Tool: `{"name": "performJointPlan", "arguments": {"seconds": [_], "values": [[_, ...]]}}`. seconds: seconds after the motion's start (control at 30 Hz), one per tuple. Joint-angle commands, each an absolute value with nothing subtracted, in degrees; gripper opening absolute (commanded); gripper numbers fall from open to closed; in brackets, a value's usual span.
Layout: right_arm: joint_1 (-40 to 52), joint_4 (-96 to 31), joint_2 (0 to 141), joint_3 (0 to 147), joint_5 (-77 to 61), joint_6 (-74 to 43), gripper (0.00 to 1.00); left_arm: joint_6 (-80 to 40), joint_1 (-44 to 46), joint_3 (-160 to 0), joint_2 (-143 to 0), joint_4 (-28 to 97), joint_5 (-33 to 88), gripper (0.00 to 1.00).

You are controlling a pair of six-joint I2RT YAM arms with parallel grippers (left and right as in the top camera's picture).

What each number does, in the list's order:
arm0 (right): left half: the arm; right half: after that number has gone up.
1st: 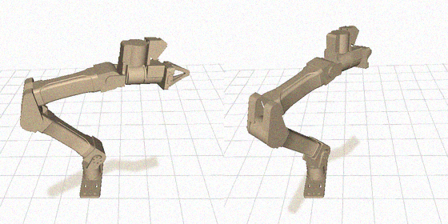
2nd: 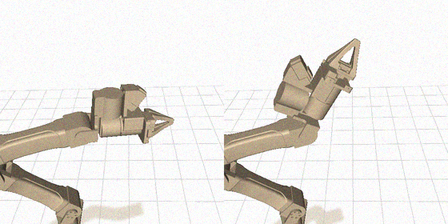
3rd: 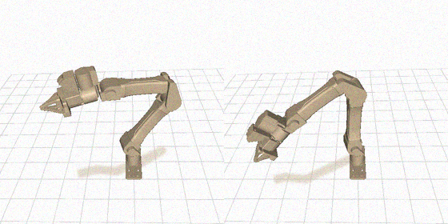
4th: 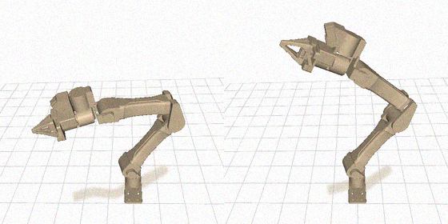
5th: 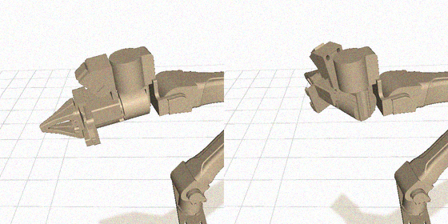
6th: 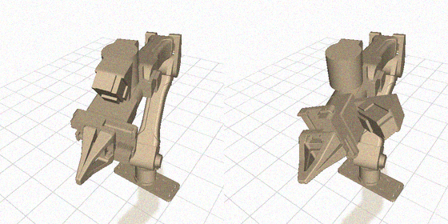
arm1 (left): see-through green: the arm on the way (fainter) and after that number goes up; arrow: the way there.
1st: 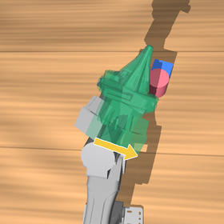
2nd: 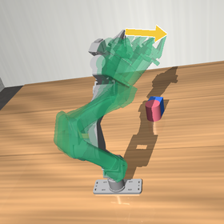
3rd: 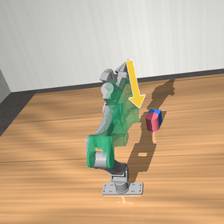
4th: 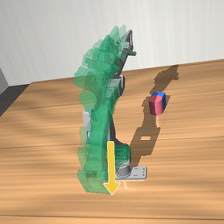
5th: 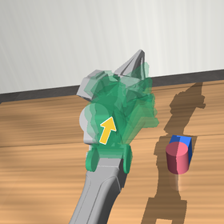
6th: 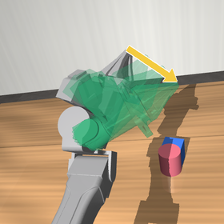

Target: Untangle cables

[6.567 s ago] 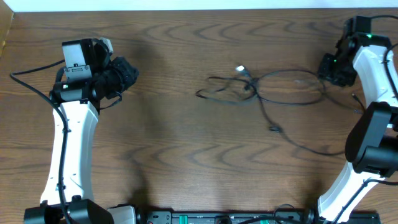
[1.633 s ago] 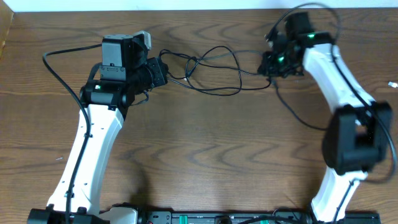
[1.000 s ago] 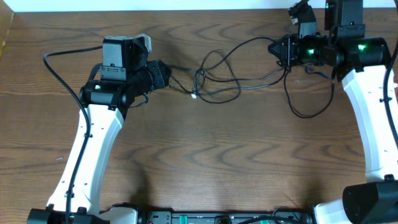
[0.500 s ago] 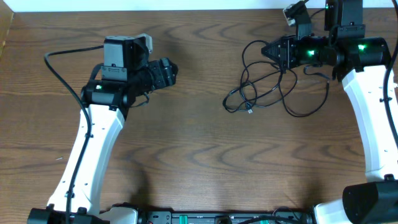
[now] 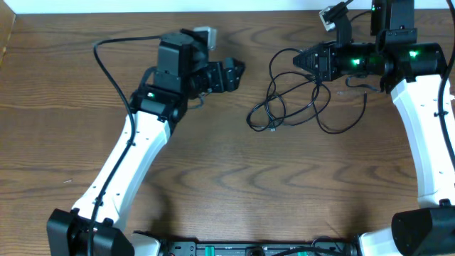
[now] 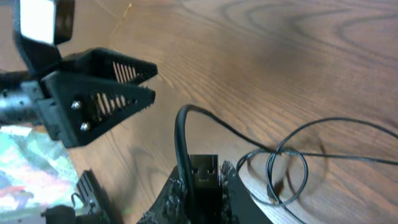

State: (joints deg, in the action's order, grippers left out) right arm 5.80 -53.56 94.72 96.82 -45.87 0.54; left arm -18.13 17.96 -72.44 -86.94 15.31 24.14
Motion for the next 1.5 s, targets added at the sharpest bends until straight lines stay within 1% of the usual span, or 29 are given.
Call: {"name": "performJointPlan", "arguments": {"seconds": [0.0,0.13,0.37,0.67,0.77,0.8,0.83,0.87,0.97,1.0,1.03,1.07,1.13,1.3,1.47], "values": [[6.8,-53.6,93.4,97.6,-47.9,1.7,0.01,-17.8,20.7,-73.0,-87.6,10.8,25.5,0.89],[7.7,-53.6,93.4,97.6,-47.5,2.4,0.01,-17.7,23.1,-73.0,-89.9,7.0,27.1,0.89],[8.0,-54.3,93.4,97.6,-46.2,2.4,0.01,-14.3,24.1,-73.0,-93.6,2.1,39.7,0.89],[9.8,-56.1,93.4,97.6,-46.7,2.4,0.01,-14.4,24.2,-73.0,-96.4,-4.7,39.9,0.89],[10.6,-55.7,93.4,97.6,-46.7,2.4,0.01,-14.4,24.4,-73.0,-97.2,-6.3,39.8,0.86],[10.7,-55.6,93.4,97.6,-46.9,2.4,0.01,-14.4,24.4,-73.0,-97.6,-6.5,39.5,0.83],[10.9,-55.5,93.4,97.6,-46.9,2.4,0.01,-14.4,24.4,-73.0,-97.8,-6.6,39.4,0.81],[11.1,-55.5,93.4,97.6,-47.1,2.4,0.01,-14.4,24.4,-73.0,-98.1,-6.7,39.4,0.73],[11.5,-55.5,93.4,97.6,-47.1,2.4,0.01,-14.4,24.4,-73.0,-98.4,-6.6,37.9,0.60],[11.6,-55.5,93.4,97.6,-47.1,2.4,0.01,-14.4,24.4,-73.0,-98.4,-6.6,37.2,0.53],[11.7,-55.5,93.4,97.6,-47.1,2.4,0.01,-14.4,24.4,-73.0,-98.4,-6.6,36.3,0.43],[11.8,-55.5,93.4,97.6,-47.1,2.4,0.01,-14.4,24.3,-73.0,-98.4,-6.6,35.4,0.30],[11.8,-55.6,93.4,97.6,-47.1,2.4,0.01,-14.5,24.2,-73.0,-98.4,-6.6,33.3,0.08],[11.3,-55.6,93.4,97.6,-46.7,2.4,0.11,-15.1,22.9,-73.0,-98.3,-6.5,31.9,0.08],[9.7,-55.9,93.4,97.6,-43.2,2.4,0.13,-16.0,20.4,-73.0,-97.6,-5.1,31.9,0.08]]}}
